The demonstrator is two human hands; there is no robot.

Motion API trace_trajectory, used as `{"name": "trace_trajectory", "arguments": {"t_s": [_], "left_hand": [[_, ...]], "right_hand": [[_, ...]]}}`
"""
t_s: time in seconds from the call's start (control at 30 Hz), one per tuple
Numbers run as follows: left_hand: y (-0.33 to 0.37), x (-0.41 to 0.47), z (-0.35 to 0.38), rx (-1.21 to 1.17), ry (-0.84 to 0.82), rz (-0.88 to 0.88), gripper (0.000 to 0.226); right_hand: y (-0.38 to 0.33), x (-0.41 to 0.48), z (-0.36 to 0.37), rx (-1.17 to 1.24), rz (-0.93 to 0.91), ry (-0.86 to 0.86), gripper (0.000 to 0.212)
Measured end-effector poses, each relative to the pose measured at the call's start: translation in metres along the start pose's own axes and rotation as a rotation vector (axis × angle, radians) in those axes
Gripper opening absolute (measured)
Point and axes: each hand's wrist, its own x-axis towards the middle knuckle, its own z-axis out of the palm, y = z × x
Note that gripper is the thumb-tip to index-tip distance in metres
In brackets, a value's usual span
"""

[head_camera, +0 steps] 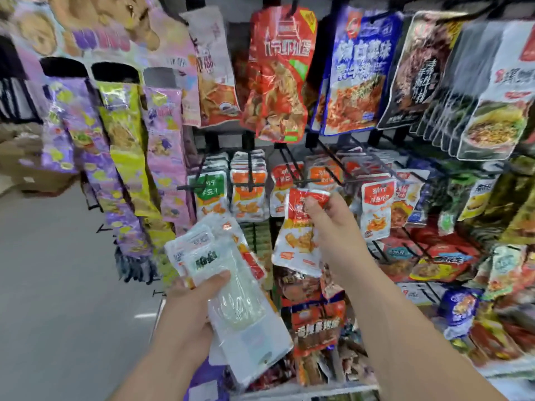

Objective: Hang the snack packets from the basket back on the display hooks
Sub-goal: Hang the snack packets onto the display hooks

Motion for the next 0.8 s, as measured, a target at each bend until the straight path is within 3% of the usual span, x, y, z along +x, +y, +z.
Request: {"name": "trace_trajectory", "arguments": {"t_s": [0.07, 0.1, 0.2, 0.27, 0.47, 0.6, 0.8], "left_hand": [[0.007, 0.007, -0.003, 0.007, -0.04, -0.035, 0.051], [0.009, 0.01, -0.004, 0.009, -0.053, -0.053, 0.051], [0.016, 0.015, -0.004, 0.001, -0.075, -0.096, 0.048], [0.017, 0.016, -0.002, 0.002, -0.085, -0.115, 0.049], [0.015, 0.021, 0.007, -0.006, -0.091, -0.102, 0.071], [0.011, 0.019, 0.018, -0.003, -0.057, -0.065, 0.071], [-0.007, 0.006, 0.033, -0.009, -0.009, -0.024, 0.072]], "right_hand": [[-0.004, 0.0, 0.006, -0.033, -0.044, 0.03, 0.013], [-0.005, -0.001, 0.01, -0.06, -0.06, 0.037, 0.013], [-0.001, 0.0, 0.017, -0.076, -0.081, 0.038, 0.076], [0.003, 0.003, 0.016, -0.108, -0.095, 0.045, 0.094], [0.002, 0.008, 0.013, -0.14, -0.095, 0.035, 0.054], [0.008, 0.011, -0.003, -0.121, -0.093, -0.051, 0.013], [0.006, 0.02, -0.013, -0.066, -0.104, -0.111, 0.015]]}}
